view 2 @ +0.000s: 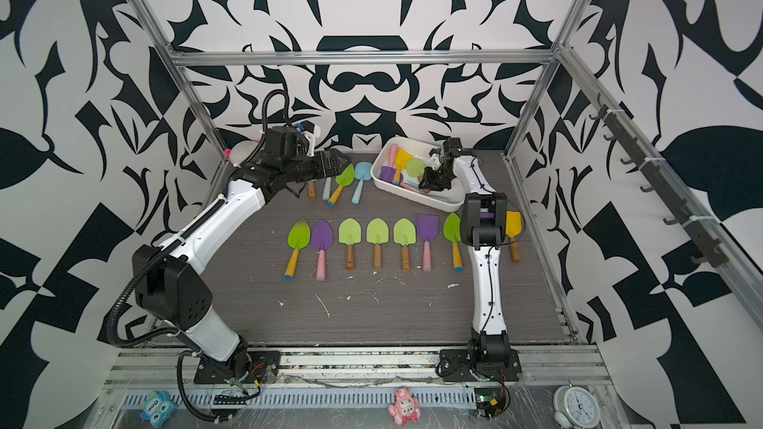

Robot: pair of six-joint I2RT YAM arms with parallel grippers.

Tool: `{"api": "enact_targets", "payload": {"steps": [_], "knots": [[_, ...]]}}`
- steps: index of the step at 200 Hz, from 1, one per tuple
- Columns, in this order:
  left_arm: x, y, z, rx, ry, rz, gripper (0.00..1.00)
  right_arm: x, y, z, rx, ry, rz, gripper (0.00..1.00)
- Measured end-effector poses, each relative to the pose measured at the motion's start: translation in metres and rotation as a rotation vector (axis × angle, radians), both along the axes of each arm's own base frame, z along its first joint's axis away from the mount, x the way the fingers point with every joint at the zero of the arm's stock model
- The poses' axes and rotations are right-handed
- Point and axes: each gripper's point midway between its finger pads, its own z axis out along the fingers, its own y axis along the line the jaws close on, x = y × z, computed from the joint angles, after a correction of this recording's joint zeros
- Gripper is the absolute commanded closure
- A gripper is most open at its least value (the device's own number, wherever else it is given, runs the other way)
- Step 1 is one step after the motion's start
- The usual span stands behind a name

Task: Take the shovel out of the storage box
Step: Pick up the shovel from the storage box.

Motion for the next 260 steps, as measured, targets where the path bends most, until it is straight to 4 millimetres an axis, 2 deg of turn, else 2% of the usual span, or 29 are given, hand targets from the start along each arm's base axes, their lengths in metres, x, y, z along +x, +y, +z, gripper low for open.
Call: {"api": "enact_targets", "payload": {"steps": [38,52,95,121,175,216,260], "knots": [[0.004,-0.007,0.000,-0.035,0.018,-0.011,0.01,-0.004,-0.004,0.002,-0.025,-0.014,-0.005,1.00],[0.006,-0.010,0.002,-0.060,0.021,-0.013,0.01,-0.007,-0.006,0.009,-0.036,-0.022,-0.010,1.00],[0.021,-0.023,0.015,-0.141,0.033,-0.011,0.00,-0.009,-0.011,0.057,-0.060,-0.122,-0.036,1.00],[0.032,-0.029,0.021,-0.184,0.043,0.000,0.02,-0.018,-0.011,0.087,-0.076,-0.186,-0.051,1.00],[0.053,-0.042,0.016,-0.231,0.083,0.023,0.05,-0.038,-0.005,0.126,-0.126,-0.264,-0.063,1.00],[0.063,-0.057,0.016,-0.241,0.084,0.018,0.06,-0.054,0.018,0.148,-0.147,-0.301,-0.049,1.00],[0.073,-0.073,0.012,-0.252,0.087,0.018,0.11,-0.076,0.074,0.178,-0.098,-0.359,-0.002,1.00]]}}
